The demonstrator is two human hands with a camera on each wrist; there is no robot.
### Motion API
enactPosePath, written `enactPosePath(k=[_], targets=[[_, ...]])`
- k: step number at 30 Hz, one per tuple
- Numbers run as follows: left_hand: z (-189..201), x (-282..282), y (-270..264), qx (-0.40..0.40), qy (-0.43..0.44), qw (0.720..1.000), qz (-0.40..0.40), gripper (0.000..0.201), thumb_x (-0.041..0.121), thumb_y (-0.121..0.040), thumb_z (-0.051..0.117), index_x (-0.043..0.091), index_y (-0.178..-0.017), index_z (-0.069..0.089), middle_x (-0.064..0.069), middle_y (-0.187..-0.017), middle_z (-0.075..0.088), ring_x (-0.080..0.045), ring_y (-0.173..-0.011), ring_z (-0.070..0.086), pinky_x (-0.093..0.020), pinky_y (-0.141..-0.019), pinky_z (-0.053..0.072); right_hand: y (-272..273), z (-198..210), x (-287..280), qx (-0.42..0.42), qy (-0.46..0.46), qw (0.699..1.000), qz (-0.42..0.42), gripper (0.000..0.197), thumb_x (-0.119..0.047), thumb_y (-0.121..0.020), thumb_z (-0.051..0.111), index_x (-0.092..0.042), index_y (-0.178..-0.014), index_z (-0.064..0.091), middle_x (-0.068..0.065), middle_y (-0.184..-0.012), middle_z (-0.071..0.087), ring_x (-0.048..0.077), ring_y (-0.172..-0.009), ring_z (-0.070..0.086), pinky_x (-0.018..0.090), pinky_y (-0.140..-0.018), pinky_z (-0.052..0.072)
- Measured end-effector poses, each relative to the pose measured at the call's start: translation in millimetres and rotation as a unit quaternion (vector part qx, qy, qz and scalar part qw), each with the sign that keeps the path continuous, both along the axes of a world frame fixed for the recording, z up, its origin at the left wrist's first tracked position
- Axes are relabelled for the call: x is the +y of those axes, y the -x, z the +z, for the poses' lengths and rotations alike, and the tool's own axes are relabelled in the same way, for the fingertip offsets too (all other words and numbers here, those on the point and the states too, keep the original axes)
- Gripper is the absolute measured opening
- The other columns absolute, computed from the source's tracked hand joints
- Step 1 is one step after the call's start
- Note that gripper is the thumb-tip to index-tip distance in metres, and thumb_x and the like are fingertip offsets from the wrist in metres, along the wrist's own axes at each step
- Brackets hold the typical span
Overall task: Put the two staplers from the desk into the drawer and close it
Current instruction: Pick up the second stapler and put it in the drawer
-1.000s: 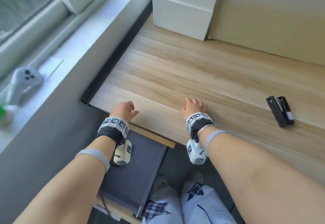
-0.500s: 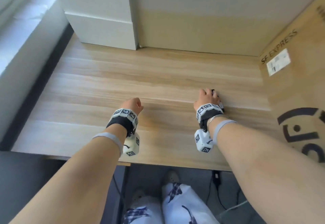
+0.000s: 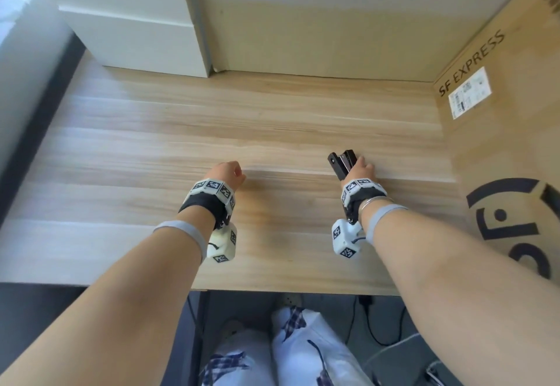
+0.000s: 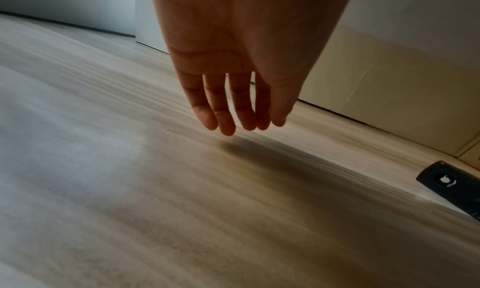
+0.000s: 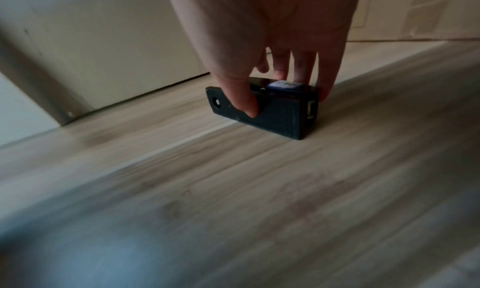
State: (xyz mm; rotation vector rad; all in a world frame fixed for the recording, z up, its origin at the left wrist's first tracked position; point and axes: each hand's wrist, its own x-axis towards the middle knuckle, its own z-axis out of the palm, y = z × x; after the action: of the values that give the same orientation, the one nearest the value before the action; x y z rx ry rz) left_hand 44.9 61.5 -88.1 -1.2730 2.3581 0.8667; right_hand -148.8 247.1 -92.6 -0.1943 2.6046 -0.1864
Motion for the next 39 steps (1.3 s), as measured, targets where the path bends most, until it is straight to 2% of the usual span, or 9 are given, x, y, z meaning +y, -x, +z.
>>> enactPosePath(k=[6, 10, 15, 22, 24, 29, 31, 34, 39], targets=[[5.4, 4.3, -12.1, 0.001, -0.011, 1.000, 0.001, 0.030, 0.027, -0.092, 0.050, 0.010, -0.114, 0.061, -0.014, -0.116, 0.068, -0.031, -0.105, 0.063, -0.033, -0.080, 0.048, -21.8, 6.9, -4.5, -0.060, 0.005, 0.998, 0.019, 0.060, -0.017, -0.083, 0.069, -0.001, -0.134, 0.042, 0.021, -0.138, 0.043, 0.034, -0.123, 0.050, 0.037, -0.097, 0.044], [13.8, 5.7, -25.1, 0.020, -0.012, 1.000, 0.009, 0.034, 0.027, -0.093, 0.049, 0.006, -0.116, 0.061, -0.017, -0.117, 0.067, -0.033, -0.108, 0.062, -0.033, -0.085, 0.048, -61.7, 16.7, -30.0, -0.051, 0.039, 0.995, 0.078, 0.067, -0.022, -0.073, 0.075, -0.006, -0.128, 0.042, 0.015, -0.130, 0.042, 0.033, -0.111, 0.057, 0.035, -0.090, 0.049], [18.0, 2.9, -52.5, 0.068, -0.063, 0.995, 0.041, 0.040, 0.032, -0.095, 0.044, 0.002, -0.107, 0.066, -0.017, -0.112, 0.071, -0.032, -0.101, 0.066, -0.041, -0.092, 0.052, -119.4, 26.6, -61.0, -0.086, 0.113, 0.970, 0.197, 0.069, -0.016, -0.076, 0.072, -0.011, -0.133, 0.033, 0.016, -0.118, 0.062, 0.034, -0.102, 0.063, 0.029, -0.073, 0.043], [22.7, -1.2, -104.9, 0.166, -0.166, 0.952, 0.196, 0.040, 0.033, -0.094, 0.047, -0.001, -0.109, 0.062, -0.018, -0.105, 0.067, -0.019, -0.066, 0.057, -0.024, -0.062, 0.048, -195.7, 32.8, -99.0, -0.110, 0.185, 0.934, 0.285, 0.075, -0.011, -0.075, 0.074, -0.011, -0.139, 0.035, 0.014, -0.133, 0.054, 0.033, -0.115, 0.058, 0.032, -0.088, 0.047], [25.7, -3.6, -123.2, 0.197, -0.204, 0.925, 0.254, 0.041, 0.034, -0.092, 0.050, 0.000, -0.111, 0.061, -0.016, -0.101, 0.063, -0.014, -0.062, 0.056, -0.023, -0.064, 0.049, -216.5, 34.4, -107.6, -0.116, 0.192, 0.924, 0.309, 0.079, -0.011, -0.072, 0.078, -0.009, -0.139, 0.036, 0.014, -0.134, 0.053, 0.032, -0.118, 0.056, 0.032, -0.091, 0.046], [31.2, -8.2, -174.5, 0.234, -0.261, 0.876, 0.330, 0.023, 0.037, -0.088, 0.058, 0.014, -0.091, 0.057, -0.017, -0.103, 0.063, -0.029, -0.080, 0.064, -0.036, -0.076, 0.055, -270.2, 36.5, -122.1, -0.144, 0.208, 0.887, 0.387, 0.087, -0.008, -0.071, 0.078, -0.011, -0.143, 0.030, 0.014, -0.139, 0.048, 0.031, -0.127, 0.049, 0.036, -0.102, 0.042], [31.8, -10.5, -197.3, 0.239, -0.253, 0.870, 0.350, 0.025, 0.036, -0.085, 0.063, 0.013, -0.093, 0.056, -0.016, -0.101, 0.062, -0.030, -0.088, 0.063, -0.039, -0.073, 0.058, -290.5, 35.6, -126.6, -0.154, 0.201, 0.866, 0.432, 0.083, -0.011, -0.072, 0.077, -0.014, -0.141, 0.033, 0.012, -0.137, 0.051, 0.029, -0.124, 0.052, 0.034, -0.100, 0.044], [32.6, -11.0, -228.5, 0.225, -0.255, 0.874, 0.348, 0.019, 0.033, -0.084, 0.065, 0.017, -0.088, 0.056, -0.020, -0.108, 0.064, -0.035, -0.102, 0.065, -0.050, -0.090, 0.054, -309.8, 32.3, -130.1, -0.186, 0.187, 0.840, 0.475, 0.071, -0.010, -0.075, 0.077, -0.010, -0.138, 0.043, 0.010, -0.137, 0.051, 0.028, -0.113, 0.061, 0.031, -0.095, 0.047], [17.5, -12.5, -286.0, 0.181, -0.189, 0.884, 0.387, 0.065, 0.037, -0.076, 0.072, 0.004, -0.125, 0.044, -0.022, -0.121, 0.060, -0.035, -0.111, 0.062, -0.051, -0.093, 0.053, -321.7, 10.5, -142.2, -0.142, 0.124, 0.836, 0.515, 0.057, -0.022, -0.089, 0.064, -0.015, -0.142, 0.043, 0.007, -0.142, 0.050, 0.026, -0.122, 0.055, 0.032, -0.105, 0.041]])
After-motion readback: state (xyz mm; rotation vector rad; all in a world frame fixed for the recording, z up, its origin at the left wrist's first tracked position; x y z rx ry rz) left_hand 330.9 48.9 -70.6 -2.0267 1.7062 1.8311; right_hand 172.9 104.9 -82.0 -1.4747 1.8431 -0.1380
